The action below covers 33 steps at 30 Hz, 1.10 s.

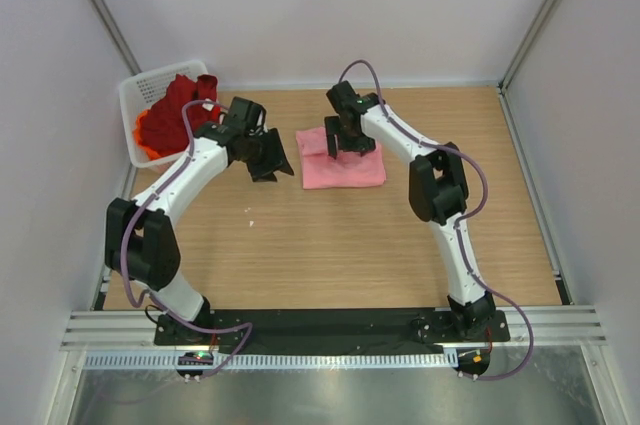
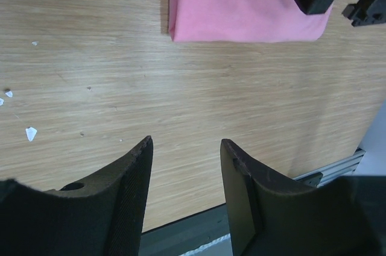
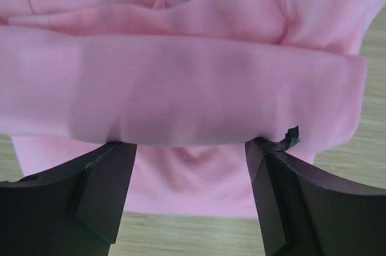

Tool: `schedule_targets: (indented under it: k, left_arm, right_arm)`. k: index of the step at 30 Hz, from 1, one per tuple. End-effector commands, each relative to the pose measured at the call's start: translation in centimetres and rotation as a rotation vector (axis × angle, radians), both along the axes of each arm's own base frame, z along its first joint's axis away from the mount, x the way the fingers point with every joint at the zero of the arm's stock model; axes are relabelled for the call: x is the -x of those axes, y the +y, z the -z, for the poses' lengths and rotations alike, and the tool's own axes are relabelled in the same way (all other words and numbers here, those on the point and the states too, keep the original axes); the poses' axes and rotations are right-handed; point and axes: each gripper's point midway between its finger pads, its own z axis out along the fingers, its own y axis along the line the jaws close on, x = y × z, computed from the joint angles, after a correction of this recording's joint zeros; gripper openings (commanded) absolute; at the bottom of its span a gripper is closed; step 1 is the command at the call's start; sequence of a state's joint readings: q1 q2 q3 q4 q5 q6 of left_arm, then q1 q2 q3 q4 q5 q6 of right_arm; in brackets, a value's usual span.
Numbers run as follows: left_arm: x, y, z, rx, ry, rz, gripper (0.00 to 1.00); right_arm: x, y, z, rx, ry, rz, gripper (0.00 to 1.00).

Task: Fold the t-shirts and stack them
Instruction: Fold the tshirt

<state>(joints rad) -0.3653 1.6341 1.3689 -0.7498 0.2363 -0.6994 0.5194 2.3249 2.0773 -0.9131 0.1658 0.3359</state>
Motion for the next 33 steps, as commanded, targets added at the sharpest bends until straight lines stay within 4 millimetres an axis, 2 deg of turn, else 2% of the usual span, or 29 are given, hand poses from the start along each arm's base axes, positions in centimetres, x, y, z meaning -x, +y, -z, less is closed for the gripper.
schedule_targets:
  k: [1, 7, 8, 9, 10, 12, 13, 14, 16, 17, 18, 20, 21, 23, 24, 25, 26, 27, 28, 29, 31, 33]
  left_arm:
    - [-0.3, -0.6, -2.1, 0.039, -0.059, 0.016, 0.50]
    - [-0.1, -0.3, -2.1, 0.030, -0.072, 0.013, 0.50]
    - [-0.2, -0.2, -1.9, 0.026, -0.079, 0.012, 0.50]
    - [-0.2, -0.1, -1.5, 0.020, -0.076, 0.008, 0.50]
    - [-0.4, 0.0, -1.3, 0.019, -0.078, 0.003, 0.50]
    - [-0.8, -0.6, -1.1, 0.042, -0.083, 0.004, 0.50]
    - [-1.1, -0.9, -1.3, 0.056, -0.095, 0.003, 0.50]
    - [-1.8, -1.6, -1.8, 0.090, -0.117, 0.006, 0.50]
    - [-2.6, -2.3, -1.4, 0.112, -0.111, 0.009, 0.50]
    - [-3.0, -2.7, -1.3, 0.124, -0.107, 0.012, 0.50]
    - [-3.8, -3.6, -2.1, 0.162, -0.131, 0.028, 0.49]
    - [-4.8, -4.7, -1.3, 0.197, -0.111, 0.028, 0.48]
    - [-5.4, -5.7, -1.8, 0.237, -0.127, 0.044, 0.47]
    - [-6.5, -7.3, -1.2, 0.275, -0.108, 0.053, 0.44]
    - [-6.8, -7.9, -0.7, 0.284, -0.095, 0.058, 0.41]
    - [-7.5, -8.6, -1.3, 0.304, -0.105, 0.070, 0.39]
    - [-7.9, -9.0, 0.3, 0.295, -0.071, 0.066, 0.37]
    - [-8.1, -9.4, 0.9, 0.294, -0.060, 0.068, 0.34]
    - [-8.4, -9.7, 1.2, 0.301, -0.053, 0.069, 0.32]
    - [-9.1, -9.8, 2.6, 0.288, -0.035, 0.061, 0.30]
    - [-9.4, -9.9, 3.7, 0.275, -0.012, 0.053, 0.29]
    - [-9.3, -9.8, 5.9, 0.250, 0.030, 0.045, 0.28]
  right_arm:
    - [-3.7, 1.2, -2.1, -0.012, -0.134, -0.015, 0.80]
    - [-10.2, 1.8, -3.8, -0.026, -0.312, 0.009, 0.84]
    - [-11.6, 2.4, -4.7, -0.051, -0.365, -0.002, 0.85]
    - [-12.4, 2.3, -3.9, -0.055, -0.369, -0.003, 0.86]
    - [-13.1, 1.8, -3.9, -0.061, -0.379, 0.008, 0.87]
    - [-13.7, 1.6, -5.4, -0.088, -0.405, 0.025, 0.87]
    - [-13.5, 1.5, -7.5, -0.105, -0.428, 0.029, 0.88]
    - [-12.8, 1.5, -6.8, -0.107, -0.399, 0.024, 0.88]
    - [-11.6, 1.5, -7.9, -0.133, -0.382, 0.032, 0.88]
    - [-10.8, 0.7, -10.2, -0.138, -0.395, 0.047, 0.88]
    - [-9.8, 0.2, -9.4, -0.119, -0.359, 0.054, 0.88]
    - [-7.9, -0.3, -10.5, -0.137, -0.311, 0.041, 0.88]
    - [-7.0, -0.5, -9.9, -0.137, -0.274, 0.034, 0.85]
    - [-4.9, -0.6, -9.6, -0.164, -0.212, 0.010, 0.81]
    - [-4.3, -1.0, -9.6, -0.175, -0.201, 0.017, 0.73]
    - [-3.9, -1.3, -9.2, -0.192, -0.184, 0.028, 0.69]
    - [-3.1, -1.6, -7.3, -0.216, -0.142, 0.049, 0.66]
    - [-2.9, -2.0, -7.9, -0.282, -0.129, 0.056, 0.57]
    - [-2.7, -2.5, -7.3, -0.299, -0.108, 0.071, 0.52]
    - [-2.3, -2.9, -6.1, -0.315, -0.079, 0.090, 0.41]
    - [-2.3, -3.6, -5.7, -0.358, -0.065, 0.100, 0.40]
    - [-1.5, -4.0, -3.8, -0.375, -0.010, 0.098, 0.43]
